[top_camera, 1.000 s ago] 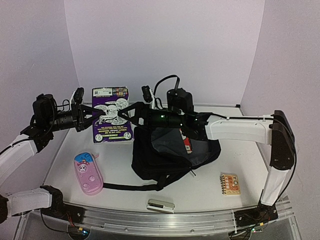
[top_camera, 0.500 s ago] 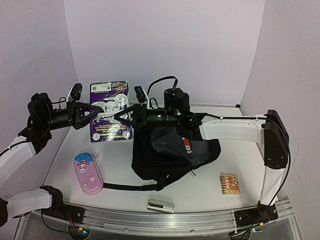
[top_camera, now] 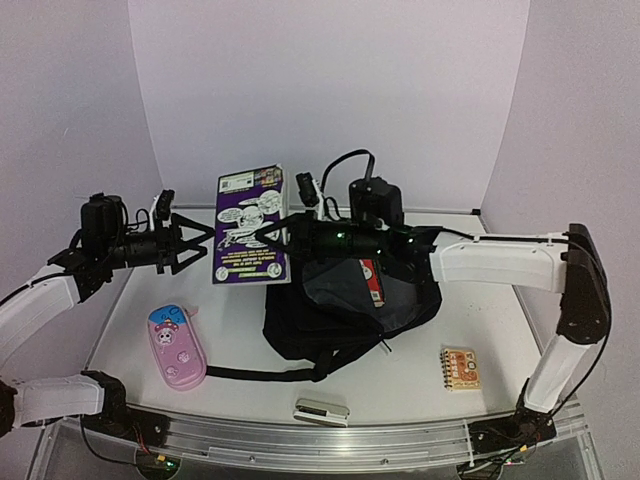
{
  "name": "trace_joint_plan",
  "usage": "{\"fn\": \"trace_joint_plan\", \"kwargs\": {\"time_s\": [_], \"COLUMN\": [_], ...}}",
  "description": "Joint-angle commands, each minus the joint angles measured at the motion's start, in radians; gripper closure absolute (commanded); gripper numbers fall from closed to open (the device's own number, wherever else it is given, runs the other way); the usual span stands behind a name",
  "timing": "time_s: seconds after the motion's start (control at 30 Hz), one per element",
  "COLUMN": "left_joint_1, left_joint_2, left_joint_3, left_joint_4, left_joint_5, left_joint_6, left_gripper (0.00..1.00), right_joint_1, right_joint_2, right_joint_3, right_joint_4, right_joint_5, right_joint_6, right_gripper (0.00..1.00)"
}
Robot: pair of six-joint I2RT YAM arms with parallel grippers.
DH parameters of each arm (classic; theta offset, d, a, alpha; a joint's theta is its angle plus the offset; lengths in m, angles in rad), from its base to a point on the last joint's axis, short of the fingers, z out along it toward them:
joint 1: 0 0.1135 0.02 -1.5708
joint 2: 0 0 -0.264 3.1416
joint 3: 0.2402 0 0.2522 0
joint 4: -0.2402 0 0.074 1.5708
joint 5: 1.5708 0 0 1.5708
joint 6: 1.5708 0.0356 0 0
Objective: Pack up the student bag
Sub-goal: Pick up the book from the center of the board, then place the book in the student bag.
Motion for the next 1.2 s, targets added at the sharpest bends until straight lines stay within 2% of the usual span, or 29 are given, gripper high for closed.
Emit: {"fn": "trace_joint_plan", "kwargs": {"time_s": [0.0, 0.1, 0.3, 0.5, 0.63, 0.83, 0.87, 0.93, 1.07, 1.17], "left_joint_1": [-0.059, -0.115, -0.268, -0.401, -0.470, -0.505, -0.507, -0.507, -0.506, -0.489], "left_joint_2": [0.059, 0.086, 0.196, 0.394, 0.536, 0.669, 0.682, 0.705, 0.725, 0.705], "left_joint_3": [-0.033, -0.100, -0.159, -0.140, -0.067, -0.033, -0.030, -0.018, 0.000, -0.005], "left_joint_4": [-0.118, -0.055, 0.027, 0.201, 0.236, 0.334, 0.342, 0.354, 0.336, 0.294], "left_joint_5": [-0.188, -0.240, -0.357, -0.375, -0.373, -0.351, -0.352, -0.352, -0.366, -0.396], "left_joint_6": [0.034, -0.040, -0.154, -0.270, -0.307, -0.367, -0.372, -0.379, -0.384, -0.367], "left_gripper": [0.14, 0.11, 0.09, 0.09, 0.09, 0.10, 0.14, 0.29, 0.72, 0.89], "right_joint_1": [-0.054, -0.120, -0.254, -0.332, -0.335, -0.334, -0.334, -0.334, -0.336, -0.335], "right_joint_2": [-0.169, -0.218, -0.305, -0.367, -0.392, -0.430, -0.435, -0.444, -0.464, -0.487], "right_joint_3": [0.079, 0.083, 0.055, 0.011, -0.011, -0.054, -0.063, -0.080, -0.105, -0.116], "right_joint_4": [-0.254, -0.406, -0.582, -0.625, -0.626, -0.626, -0.624, -0.624, -0.627, -0.629], "right_joint_5": [0.296, 0.387, 0.509, 0.551, 0.544, 0.525, 0.522, 0.518, 0.515, 0.495], "right_joint_6": [-0.186, -0.226, -0.276, -0.273, -0.263, -0.260, -0.260, -0.259, -0.256, -0.255], "right_gripper": [1.00, 1.00, 1.00, 1.00, 1.00, 1.00, 1.00, 1.00, 1.00, 1.00]}}
